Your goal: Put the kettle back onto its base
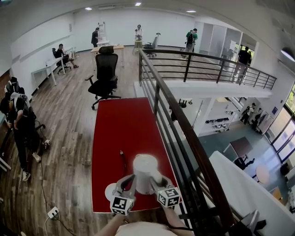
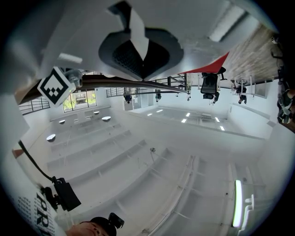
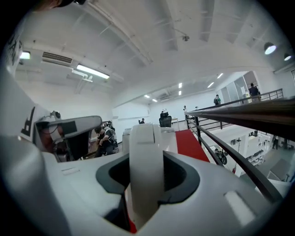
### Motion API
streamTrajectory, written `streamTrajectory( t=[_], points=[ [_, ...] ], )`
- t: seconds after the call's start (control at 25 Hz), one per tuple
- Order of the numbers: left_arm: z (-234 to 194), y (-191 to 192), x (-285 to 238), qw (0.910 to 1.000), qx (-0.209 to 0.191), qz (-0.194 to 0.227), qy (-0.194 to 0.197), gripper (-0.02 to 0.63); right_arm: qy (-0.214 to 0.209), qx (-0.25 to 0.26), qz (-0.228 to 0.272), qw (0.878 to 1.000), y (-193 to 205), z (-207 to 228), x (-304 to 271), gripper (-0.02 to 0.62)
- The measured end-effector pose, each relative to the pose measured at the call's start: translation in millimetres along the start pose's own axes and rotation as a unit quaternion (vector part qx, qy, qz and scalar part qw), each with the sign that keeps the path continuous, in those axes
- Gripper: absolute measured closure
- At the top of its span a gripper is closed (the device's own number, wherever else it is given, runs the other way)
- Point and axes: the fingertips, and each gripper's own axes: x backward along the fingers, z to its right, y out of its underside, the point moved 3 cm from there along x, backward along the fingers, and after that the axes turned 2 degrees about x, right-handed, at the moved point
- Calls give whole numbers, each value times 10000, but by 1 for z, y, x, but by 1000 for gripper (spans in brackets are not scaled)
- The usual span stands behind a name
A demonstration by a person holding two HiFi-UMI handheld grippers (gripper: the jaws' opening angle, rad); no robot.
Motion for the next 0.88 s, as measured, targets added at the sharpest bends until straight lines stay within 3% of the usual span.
streamTrajectory(
  t=[0.08,0.28,0.6,0.88],
  points=[
    [-2,-2,2,10000,-4,31,-37,603,-31,120,93,9999,-13,-1,1,455],
    [-5,-4,4,10000,42,32,-60,603,-216,963,102,9951,-34,-25,5,474],
    [-7,-41,-2,9991,-139,397,2,603,-441,1044,976,9888,-101,-41,20,474],
    [-9,-64,-9,9984,-106,557,-18,603,-424,1247,914,9871,-113,-45,21,474]
  ],
)
